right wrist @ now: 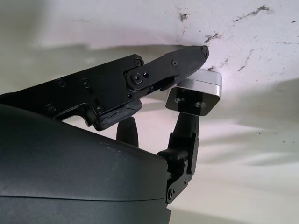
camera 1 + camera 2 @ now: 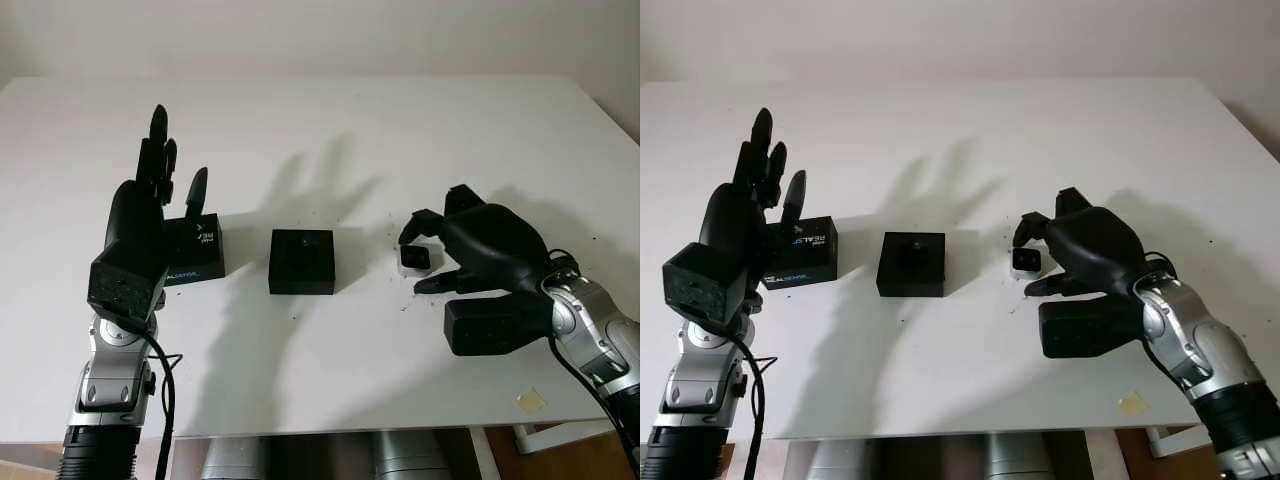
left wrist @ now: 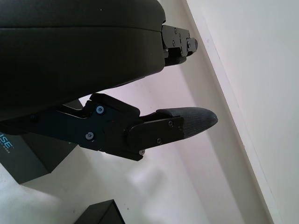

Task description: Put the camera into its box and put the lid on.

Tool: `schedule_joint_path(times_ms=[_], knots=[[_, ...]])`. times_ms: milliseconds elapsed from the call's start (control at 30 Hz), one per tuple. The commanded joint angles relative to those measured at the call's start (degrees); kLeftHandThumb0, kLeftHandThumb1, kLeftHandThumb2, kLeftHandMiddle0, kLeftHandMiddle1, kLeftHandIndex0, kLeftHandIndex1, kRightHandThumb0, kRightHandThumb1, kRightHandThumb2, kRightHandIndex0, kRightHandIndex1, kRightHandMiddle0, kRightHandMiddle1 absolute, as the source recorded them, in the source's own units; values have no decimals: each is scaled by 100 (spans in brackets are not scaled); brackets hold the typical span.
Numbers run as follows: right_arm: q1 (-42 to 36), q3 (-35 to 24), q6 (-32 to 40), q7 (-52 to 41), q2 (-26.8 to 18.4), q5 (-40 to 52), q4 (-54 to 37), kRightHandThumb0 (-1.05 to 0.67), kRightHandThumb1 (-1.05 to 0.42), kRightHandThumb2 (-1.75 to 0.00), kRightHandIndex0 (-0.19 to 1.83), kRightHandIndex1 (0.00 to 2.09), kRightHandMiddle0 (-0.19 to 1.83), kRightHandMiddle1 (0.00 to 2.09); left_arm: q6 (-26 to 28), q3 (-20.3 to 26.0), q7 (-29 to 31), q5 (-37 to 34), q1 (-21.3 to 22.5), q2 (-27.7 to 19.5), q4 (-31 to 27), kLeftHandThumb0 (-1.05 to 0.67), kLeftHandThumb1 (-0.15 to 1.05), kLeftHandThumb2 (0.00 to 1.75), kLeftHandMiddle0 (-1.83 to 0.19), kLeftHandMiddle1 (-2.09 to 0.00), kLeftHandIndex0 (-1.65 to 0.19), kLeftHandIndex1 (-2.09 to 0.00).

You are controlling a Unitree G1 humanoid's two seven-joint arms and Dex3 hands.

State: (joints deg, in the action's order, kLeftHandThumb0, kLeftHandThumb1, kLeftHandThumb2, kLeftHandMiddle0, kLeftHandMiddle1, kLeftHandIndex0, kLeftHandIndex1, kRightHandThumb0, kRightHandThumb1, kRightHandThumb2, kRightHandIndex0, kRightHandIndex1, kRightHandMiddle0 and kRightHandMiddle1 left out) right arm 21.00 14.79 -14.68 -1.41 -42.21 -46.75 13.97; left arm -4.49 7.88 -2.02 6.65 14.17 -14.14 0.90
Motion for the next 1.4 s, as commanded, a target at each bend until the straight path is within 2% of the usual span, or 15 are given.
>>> schedule_joint_path(times_ms=[0,367,633,667,733,867,933,1000,1133,1367], knots=[[103,34,-67,146,27,-77,48,-51,-97,-6,-19,209,41,117,-5,-2,-5,3,-31,4,-119,-58,105,56,-7,-5,3,-6],[157,66,-270,539,-82,-311,190,-47,-101,-6,-19,206,35,125,-39,-5,4,7,-34,-10,-108,-58,105,56,-7,-5,3,-5],[172,47,-216,476,-96,-331,214,-48,-103,-6,-17,159,31,131,-2,4,-13,5,-51,4,-126,-58,105,55,-6,-5,3,-6],[173,49,-211,476,-95,-338,215,-48,-104,-6,-11,141,31,130,5,4,-12,3,-53,4,-131,-58,105,55,-6,-5,3,-6],[180,41,-227,524,-72,-322,249,-48,-104,-6,-3,121,31,130,-9,4,-9,0,-52,3,-120,-58,105,55,-6,-5,3,-5],[230,-91,-419,722,76,65,501,-49,-101,-5,30,42,35,127,-27,6,-12,-9,-51,10,-112,-58,105,55,-6,-5,3,-5],[335,-247,-560,592,187,624,748,-51,-102,-6,36,24,35,129,-15,5,-9,-6,-56,7,-125,-58,105,55,-6,-5,3,-5],[424,-446,-535,190,337,1331,907,-53,-101,-5,38,15,35,133,-1,3,-7,-5,-59,8,-136,-58,105,55,-6,-5,3,-5],[576,-698,-387,-395,491,2144,1027,-52,-101,-5,37,9,35,136,27,4,-2,-31,-70,29,-157,-58,105,55,-6,-5,3,-5],[804,-910,-281,-851,658,2780,1207,-50,-99,-5,36,7,36,136,87,-16,-26,40,-98,31,-220,-59,105,55,-7,-6,2,-6]])
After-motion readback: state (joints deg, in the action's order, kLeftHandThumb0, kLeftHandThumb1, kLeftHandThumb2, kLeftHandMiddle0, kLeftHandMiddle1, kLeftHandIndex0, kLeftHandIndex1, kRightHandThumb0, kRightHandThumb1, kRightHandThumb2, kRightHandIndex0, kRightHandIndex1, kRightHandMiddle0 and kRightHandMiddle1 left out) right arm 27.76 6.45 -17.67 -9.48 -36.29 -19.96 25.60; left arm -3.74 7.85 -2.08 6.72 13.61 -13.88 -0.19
